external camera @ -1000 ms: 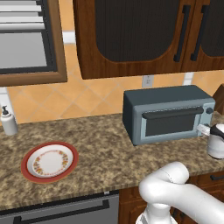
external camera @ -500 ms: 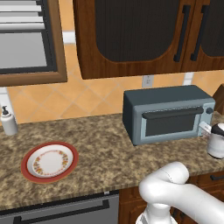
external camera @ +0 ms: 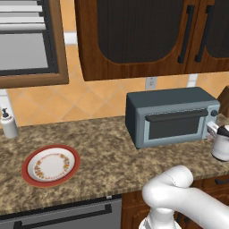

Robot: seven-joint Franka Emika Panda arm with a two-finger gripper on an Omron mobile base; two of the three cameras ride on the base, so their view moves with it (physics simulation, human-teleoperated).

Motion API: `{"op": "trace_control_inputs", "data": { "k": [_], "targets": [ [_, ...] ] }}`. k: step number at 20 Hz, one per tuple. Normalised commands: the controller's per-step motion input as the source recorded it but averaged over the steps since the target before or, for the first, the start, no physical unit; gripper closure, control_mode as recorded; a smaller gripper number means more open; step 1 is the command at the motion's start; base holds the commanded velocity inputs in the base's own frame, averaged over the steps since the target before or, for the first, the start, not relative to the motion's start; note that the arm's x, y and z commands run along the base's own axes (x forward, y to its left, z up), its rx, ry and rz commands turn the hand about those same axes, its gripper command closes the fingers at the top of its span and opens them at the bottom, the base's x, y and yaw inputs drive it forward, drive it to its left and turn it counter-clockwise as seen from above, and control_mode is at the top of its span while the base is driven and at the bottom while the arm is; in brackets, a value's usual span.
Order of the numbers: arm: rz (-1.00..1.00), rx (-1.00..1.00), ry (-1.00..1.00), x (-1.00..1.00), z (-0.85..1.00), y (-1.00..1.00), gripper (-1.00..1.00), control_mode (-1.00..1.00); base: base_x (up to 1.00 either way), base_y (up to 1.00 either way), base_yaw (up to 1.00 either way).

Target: Pick up the kebab skewer and baguette bread, and place them inside the toaster oven. Close the toaster oven door and start by setting the timer.

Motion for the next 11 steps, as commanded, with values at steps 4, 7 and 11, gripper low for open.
{"op": "trace_control_inputs", "data": {
  "k": [4,7,11],
  "targets": [
    [-0.05,0.25,0.00,-0.07,0.00,0.00,1.00,-1.00,0.00,0.00,0.00],
    [-0.05,0.23,0.00,-0.02,0.00,0.00,1.00,-1.00,0.00,0.00,0.00],
    [-0.03,0.24,0.00,-0.01,0.00,0.00,1.00,-1.00,0.00,0.00,0.00]
  ]
}}
